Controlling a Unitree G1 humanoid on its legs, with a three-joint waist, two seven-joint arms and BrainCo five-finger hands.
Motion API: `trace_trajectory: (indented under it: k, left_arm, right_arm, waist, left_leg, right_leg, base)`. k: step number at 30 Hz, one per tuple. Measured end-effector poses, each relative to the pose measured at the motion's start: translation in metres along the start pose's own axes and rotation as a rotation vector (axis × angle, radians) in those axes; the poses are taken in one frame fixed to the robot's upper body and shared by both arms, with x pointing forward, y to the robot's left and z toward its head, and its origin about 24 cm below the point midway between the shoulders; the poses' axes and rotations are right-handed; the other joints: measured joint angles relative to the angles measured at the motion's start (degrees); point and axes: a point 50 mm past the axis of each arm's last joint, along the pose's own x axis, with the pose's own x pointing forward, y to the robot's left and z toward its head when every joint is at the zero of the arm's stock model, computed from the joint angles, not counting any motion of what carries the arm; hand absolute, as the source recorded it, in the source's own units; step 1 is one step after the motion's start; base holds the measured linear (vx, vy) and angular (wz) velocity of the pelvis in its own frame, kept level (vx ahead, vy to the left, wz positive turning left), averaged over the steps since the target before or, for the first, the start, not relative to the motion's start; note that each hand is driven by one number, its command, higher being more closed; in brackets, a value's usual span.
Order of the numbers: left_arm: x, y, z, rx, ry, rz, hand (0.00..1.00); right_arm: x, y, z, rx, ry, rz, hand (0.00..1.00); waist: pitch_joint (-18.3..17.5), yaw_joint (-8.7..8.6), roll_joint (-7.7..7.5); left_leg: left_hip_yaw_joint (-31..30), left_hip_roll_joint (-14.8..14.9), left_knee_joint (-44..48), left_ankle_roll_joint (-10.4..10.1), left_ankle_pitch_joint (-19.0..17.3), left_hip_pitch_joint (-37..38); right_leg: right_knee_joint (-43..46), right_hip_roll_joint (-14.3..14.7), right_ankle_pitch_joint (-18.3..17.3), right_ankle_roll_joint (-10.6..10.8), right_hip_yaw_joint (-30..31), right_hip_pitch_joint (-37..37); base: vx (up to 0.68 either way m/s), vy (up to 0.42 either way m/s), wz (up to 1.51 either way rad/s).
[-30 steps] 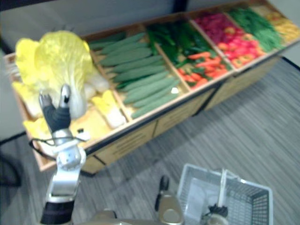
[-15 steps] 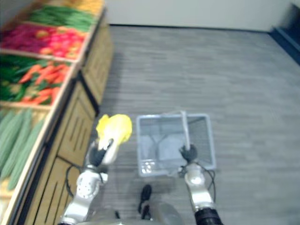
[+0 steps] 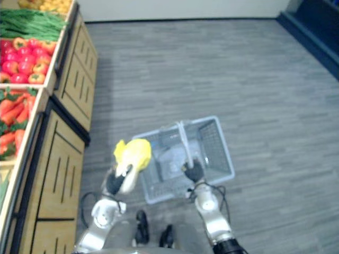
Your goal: Pick vegetable in the basket
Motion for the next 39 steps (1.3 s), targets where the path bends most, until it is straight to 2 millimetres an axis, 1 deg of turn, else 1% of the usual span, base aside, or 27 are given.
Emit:
trace_trajectory:
  k: [3,4,5,6,7,8,9,10,12,13,14,17,19,20,22,23,24,25,26,27,29,31,33,36,37,38,39]
  left_arm:
    - [0.009,-0.002,0.014,0.018,-0.065,-0.005,1.0]
    - [0.014,-0.004,0.021,0.021,-0.094,-0.016,0.0]
    - [0.016,-0.007,0.024,0.026,-0.104,-0.028,0.0]
    - [0.018,-0.013,0.028,0.036,-0.121,-0.056,0.0]
    - [0.017,-0.018,0.029,0.041,-0.131,-0.08,0.0]
    - [0.016,-0.021,0.029,0.045,-0.133,-0.096,0.0]
    - [0.011,-0.03,0.025,0.051,-0.119,-0.138,0.0]
    - [0.004,-0.042,0.023,0.023,-0.088,-0.181,0.0]
    - [0.001,-0.049,0.023,0.01,-0.087,-0.21,0.0]
    - [0.001,-0.055,0.026,-0.034,-0.071,-0.236,0.0]
    - [0.001,-0.057,0.027,-0.048,-0.069,-0.241,0.0]
    - [0.002,-0.063,0.04,-0.165,-0.09,-0.273,0.0]
    - [0.007,-0.062,0.049,-0.199,-0.107,-0.271,0.0]
    - [0.01,-0.063,0.055,-0.206,-0.123,-0.269,0.0]
    - [0.012,-0.057,0.061,-0.215,-0.149,-0.243,0.0]
    - [0.012,-0.051,0.062,-0.232,-0.153,-0.213,0.0]
    - [0.013,-0.043,0.058,-0.227,-0.147,-0.177,0.0]
    - [0.014,-0.032,0.047,-0.211,-0.111,-0.126,0.0]
    - [0.015,-0.024,0.04,-0.194,-0.093,-0.089,0.0]
    - [0.012,-0.006,0.026,-0.17,-0.054,-0.026,0.0]
    - [0.01,0.028,0.005,-0.085,-0.016,0.083,0.0]
    - [0.006,0.066,-0.005,-0.041,-0.012,0.211,0.0]
    - [0.006,0.074,-0.005,-0.025,-0.02,0.236,0.0]
    - [0.014,0.077,0.004,-0.024,-0.066,0.236,0.0]
    - [0.02,0.08,0.011,-0.024,-0.099,0.24,0.0]
    - [0.025,0.084,0.017,-0.001,-0.139,0.236,0.0]
    - [0.028,0.088,0.02,0.017,-0.159,0.238,0.0]
  right_arm:
    - [0.0,0.004,0.008,0.05,-0.042,0.015,1.0]
    - [0.001,0.006,0.012,0.062,-0.061,0.026,1.0]
    - [0.002,0.007,0.013,0.072,-0.066,0.035,1.0]
    - [0.002,0.012,0.015,0.086,-0.073,0.056,1.0]
    - [0.001,0.021,0.016,0.109,-0.071,0.096,1.0]
    - [-0.002,0.026,0.015,0.12,-0.067,0.118,1.0]
    - [-0.006,0.036,0.012,0.137,-0.053,0.164,1.0]
    - [-0.009,0.043,0.007,0.156,-0.026,0.209,1.0]
    - [-0.011,0.047,0.007,0.176,-0.023,0.248,1.0]
    - [-0.013,0.052,0.003,0.189,-0.001,0.269,1.0]
    - [-0.013,0.052,0.0,0.195,0.012,0.266,1.0]
    - [-0.013,0.044,-0.005,0.253,0.04,0.224,1.0]
    - [-0.008,0.03,-0.005,0.274,0.038,0.158,1.0]
    - [-0.006,0.017,-0.008,0.28,0.044,0.087,1.0]
    - [-0.007,-0.011,-0.016,0.287,0.066,-0.053,1.0]
    - [-0.011,-0.028,-0.024,0.276,0.086,-0.135,1.0]
    - [-0.016,-0.043,-0.033,0.272,0.115,-0.214,1.0]
    - [-0.026,-0.065,-0.045,0.248,0.16,-0.329,1.0]
    - [-0.031,-0.076,-0.05,0.238,0.18,-0.381,1.0]
    - [-0.04,-0.087,-0.06,0.237,0.226,-0.451,1.0]
    - [-0.053,-0.098,-0.081,0.246,0.312,-0.538,1.0]
    - [-0.07,-0.113,-0.101,0.264,0.401,-0.641,1.0]
    - [-0.085,-0.122,-0.115,0.278,0.463,-0.709,1.0]
    - [-0.106,-0.125,-0.136,0.32,0.564,-0.781,1.0]
    - [-0.115,-0.121,-0.145,0.358,0.613,-0.809,1.0]
    - [-0.125,-0.112,-0.155,0.402,0.669,-0.829,1.0]
    - [-0.129,-0.105,-0.16,0.416,0.696,-0.828,1.0]
  waist:
    - [-0.24,-1.02,0.43]
    - [-0.2,-1.02,0.62]
    - [-0.21,-1.08,1.06]
    - [-0.33,-1.4,2.01]
    - [-0.67,-1.76,1.84]
    - [-0.99,-1.81,1.32]
    - [-1.31,-2.32,1.85]
    - [-2.53,-2.18,4.93]
    - [-2.65,-2.05,6.43]
    - [-2.26,-1.46,6.48]
    - [-2.03,-0.94,6.08]
    - [-2.0,-0.74,5.22]
    - [-2.19,-1.02,5.43]
    - [-2.32,-1.31,5.64]
    - [-2.72,-2.03,6.12]
    - [-3.14,-2.51,6.79]
    - [-3.24,-2.7,6.54]
    - [-3.47,-2.81,6.13]
    - [-3.51,-3.24,6.1]
    - [-3.55,-4.42,5.41]
    - [-3.55,-5.47,5.27]
    - [-3.61,-5.53,5.31]
    - [-3.55,-5.64,5.81]
    - [-3.64,-6.96,6.06]
    - [-3.8,-7.29,5.47]
    - [-4.52,-7.26,3.33]
    - [-4.88,-7.26,1.82]
  left_leg:
    - [-6.23,0.08,-2.66,-1.41,-0.99,2.98]
    - [-8.69,0.48,-3.49,-2.06,-1.39,3.63]
    - [-9.98,1.04,-3.57,-2.74,-1.82,3.87]
    - [-12.25,2.5,-3.5,-4.25,-2.78,4.64]
    - [-13.84,3.01,-2.91,-6.12,-4.0,5.61]
    - [-14.47,3.0,-2.12,-7.11,-5.17,6.15]
    - [-16.42,3.65,1.19,-8.87,-8.58,7.2]
    - [-17.02,6.96,7.53,-9.36,-9.33,4.66]
    - [-16.66,9.52,19.75,-9.14,-7.37,-1.31]
    - [-14.93,11.38,29.54,-9.16,-6.79,-5.2]
    - [-13.43,11.57,31.25,-9.09,-6.84,-5.84]
    - [-2.82,11.08,25.98,-7.97,-6.58,-9.63]
    - [9.92,11.31,18.37,-6.73,-5.67,-11.44]
    - [19.39,12.08,14.93,-5.03,-4.69,-10.79]
    - [29.26,12.57,10.52,-2.34,-2.58,-8.74]
    - [28.79,11.63,7.11,-1.93,-0.42,-7.77]
    - [26.41,9.17,4.28,0.73,-0.45,-7.07]
    - [23.95,6.12,1.44,1.1,-0.17,-4.92]
    - [22.34,4.57,-0.05,1.32,-0.04,-3.6]
    - [18.83,2.24,-1.73,1.78,-0.13,-1.04]
    - [14.16,1.39,-3.23,1.94,-0.26,1.69]
    - [8.41,1.17,-3.57,1.9,-0.24,2.85]
    - [3.39,1.15,-3.6,1.64,-0.08,2.86]
    - [-4.26,1.91,-3.66,-1.56,-0.11,2.41]
    - [-6.28,2.18,-3.58,-3.59,-0.33,2.46]
    - [-7.25,1.83,-3.11,-5.46,-1.12,2.68]
    - [-7.48,1.51,-2.92,-6.59,-1.76,2.97]
  right_leg:
    - [-17.18,-2.81,0.31,-0.05,1.42,-1.74]
    - [-25.27,-2.62,1.83,1.1,3.85,-2.71]
    - [-29.23,-2.01,3.26,1.21,5.17,-2.94]
    - [-38.07,-0.47,7.62,1.79,8.23,-2.56]
    - [-44.28,0.08,12.53,2.98,10.73,-1.41]
    - [-44.61,-0.04,14.18,2.89,11.76,-1.18]
    - [-40.84,0.42,19.35,3.02,12.17,-0.67]
    - [-38.46,2.78,16.15,1.18,9.55,-0.2]
    - [-39.25,4.51,14.32,-0.54,7.65,2.28]
    - [-42.02,5.28,13.79,-1.47,5.47,7.01]
    - [-42.95,5.04,13.7,-1.88,4.73,9.07]
    - [-49.02,3.27,13.09,-2.69,-0.15,15.95]
    - [-51.58,1.96,12.61,-1.82,-5.03,18.11]
    - [-52.04,1.33,11.91,-0.87,-8.98,19.71]
    - [-51.19,0.78,9.68,0.89,-15.06,22.13]
    - [-48.51,0.47,7.43,2.1,-17.81,22.71]
    - [-43.36,-1.45,4.5,3.21,-19.99,22.59]
    - [-32.5,-5.64,3.04,3.98,-21.87,20.69]
    - [-25.1,-7.88,3.32,3.64,-21.98,18.97]
    - [-11.53,-11.91,4.35,1.7,-19.89,15.53]
    - [-3.38,-10.89,3.23,0.26,-12.93,11.2]
    - [-8.03,-9.25,3.09,0.05,-9.56,7.58]
    - [-16.6,-7.67,2.88,-0.31,-6.28,5.53]
    - [-32.97,-4.26,4.58,1.68,3.86,4.14]
    - [-38.33,-4.04,6.38,2.24,7.38,4.23]
    - [-41.18,-5.02,11.61,1.73,9.39,4.33]
    - [-41.04,-5.84,15.18,4.1,9.92,4.25]
  base:
    - [0.42,-0.063,0.93]
    - [0.47,-0.146,1.04]
    - [0.49,-0.222,0.97]
    - [0.5,-0.28,0.98]
    - [0.51,-0.307,1.01]
    - [0.66,-0.456,1.01]
    - [0.64,-0.463,0.79]
    - [0.62,-0.451,0.69]
    - [0.39,-0.276,0.44]
    - [0.41,-0.281,0.47]
    - [0.48,-0.305,0.63]
    - [0.33,-0.161,0.77]
    - [0.26,-0.048,1.12]
    - [0.24,-0.008,1.29]
    - [0.28,0.039,1.59]
    - [0.3,0.088,1.75]
    - [0.32,0.145,1.62]
    - [0.28,0.151,1.38]
    - [0.36,0.173,1.51]
    - [0.5,0.115,1.56]
    - [0.52,0.035,1.54]
    - [0.33,-0.054,1.4]
    - [0.32,-0.185,1.36]
    - [0.25,-0.262,1.38]
    - [0.25,-0.439,1.6]
    - [0.26,-0.487,1.32]
    - [0.22,-0.527,0.84]
